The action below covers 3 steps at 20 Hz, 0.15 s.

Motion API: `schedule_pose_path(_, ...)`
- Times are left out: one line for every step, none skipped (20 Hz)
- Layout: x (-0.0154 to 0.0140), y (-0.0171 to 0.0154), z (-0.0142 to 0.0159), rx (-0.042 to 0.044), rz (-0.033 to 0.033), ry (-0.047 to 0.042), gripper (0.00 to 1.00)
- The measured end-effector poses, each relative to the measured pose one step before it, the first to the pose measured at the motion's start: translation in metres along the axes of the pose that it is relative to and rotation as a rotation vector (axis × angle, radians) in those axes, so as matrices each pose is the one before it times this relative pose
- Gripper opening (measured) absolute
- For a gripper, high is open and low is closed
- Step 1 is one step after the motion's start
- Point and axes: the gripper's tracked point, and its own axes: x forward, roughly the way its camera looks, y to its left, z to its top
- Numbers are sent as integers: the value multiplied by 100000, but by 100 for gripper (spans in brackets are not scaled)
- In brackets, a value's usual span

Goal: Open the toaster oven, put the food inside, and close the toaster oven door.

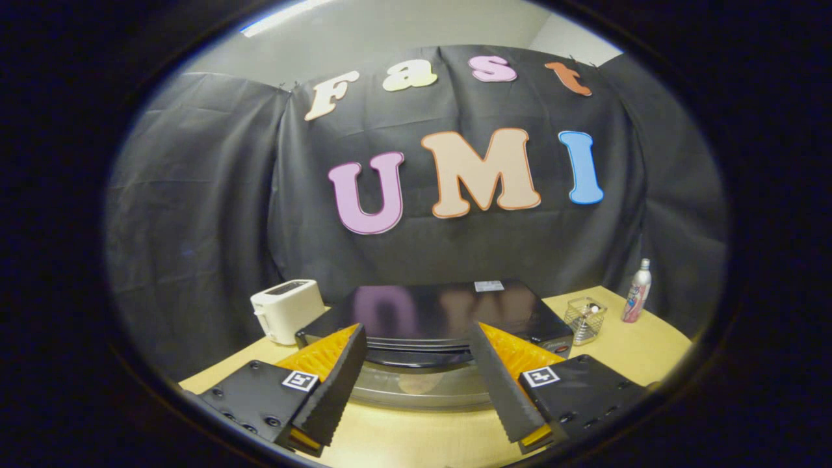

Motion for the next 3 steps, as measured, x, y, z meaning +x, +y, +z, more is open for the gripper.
schedule_pose_path(-728,-134,1035,-972,-51,-1352,98)
schedule_pose_path(-651,-276,996,-1352,-315,-1487,98)
schedule_pose_path(-673,-361,881,-1418,-511,-1226,98)
